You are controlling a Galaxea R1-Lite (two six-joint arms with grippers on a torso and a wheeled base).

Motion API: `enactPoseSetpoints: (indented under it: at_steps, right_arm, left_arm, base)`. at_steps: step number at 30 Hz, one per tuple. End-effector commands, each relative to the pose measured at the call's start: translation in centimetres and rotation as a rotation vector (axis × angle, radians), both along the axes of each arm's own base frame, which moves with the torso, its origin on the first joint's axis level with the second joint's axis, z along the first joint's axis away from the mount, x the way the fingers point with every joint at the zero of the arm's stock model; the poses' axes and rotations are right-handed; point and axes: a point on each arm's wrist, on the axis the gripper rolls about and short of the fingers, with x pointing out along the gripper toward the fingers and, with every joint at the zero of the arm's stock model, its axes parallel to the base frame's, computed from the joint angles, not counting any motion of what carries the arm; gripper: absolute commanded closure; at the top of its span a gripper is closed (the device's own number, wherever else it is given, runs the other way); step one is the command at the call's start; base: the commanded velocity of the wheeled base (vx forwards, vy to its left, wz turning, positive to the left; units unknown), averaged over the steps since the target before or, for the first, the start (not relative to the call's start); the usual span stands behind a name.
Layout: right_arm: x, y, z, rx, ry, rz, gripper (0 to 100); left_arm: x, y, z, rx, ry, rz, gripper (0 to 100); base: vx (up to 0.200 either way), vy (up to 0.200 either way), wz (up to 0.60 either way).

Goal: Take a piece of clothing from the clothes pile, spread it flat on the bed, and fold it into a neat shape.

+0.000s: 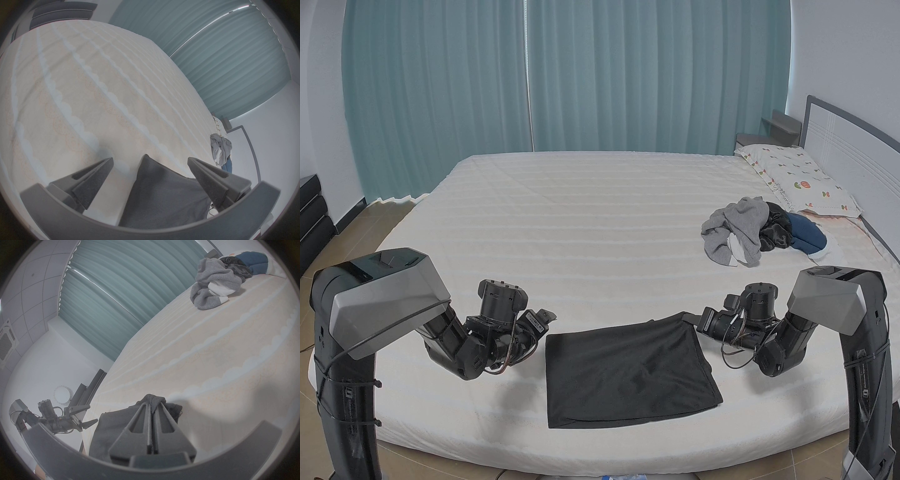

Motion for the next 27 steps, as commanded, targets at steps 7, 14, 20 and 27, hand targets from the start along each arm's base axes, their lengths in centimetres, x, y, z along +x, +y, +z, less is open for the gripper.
enactPoseSetpoints:
  at_steps: [7,14,20,27]
  right_arm:
    - [0.1,-0.3,-0.1,0.001,0.002,-0.008,100]
    - [-0.1,-0.4,0.0,0.0,0.007,-0.007,0]
    - [-3.0,-0.6,2.3,-0.006,0.035,0.007,0]
    - [-6.8,-1.2,3.5,0.002,0.11,0.083,0]
  left_arm:
    - [-0.2,0.0,-0.1,0.001,0.006,-0.005,0]
    - [-0.2,0.0,-0.1,0.0,0.008,-0.005,0]
    - [-0.2,0.1,-0.2,-0.005,0.01,-0.004,0]
    - [-0.6,0.2,-0.6,-0.012,0.03,-0.01,0]
  base:
    - [0.0,0.0,0.0]
    - [0.0,0.0,0.0]
    - [0.0,0.0,0.0]
    - [0.0,0.0,0.0]
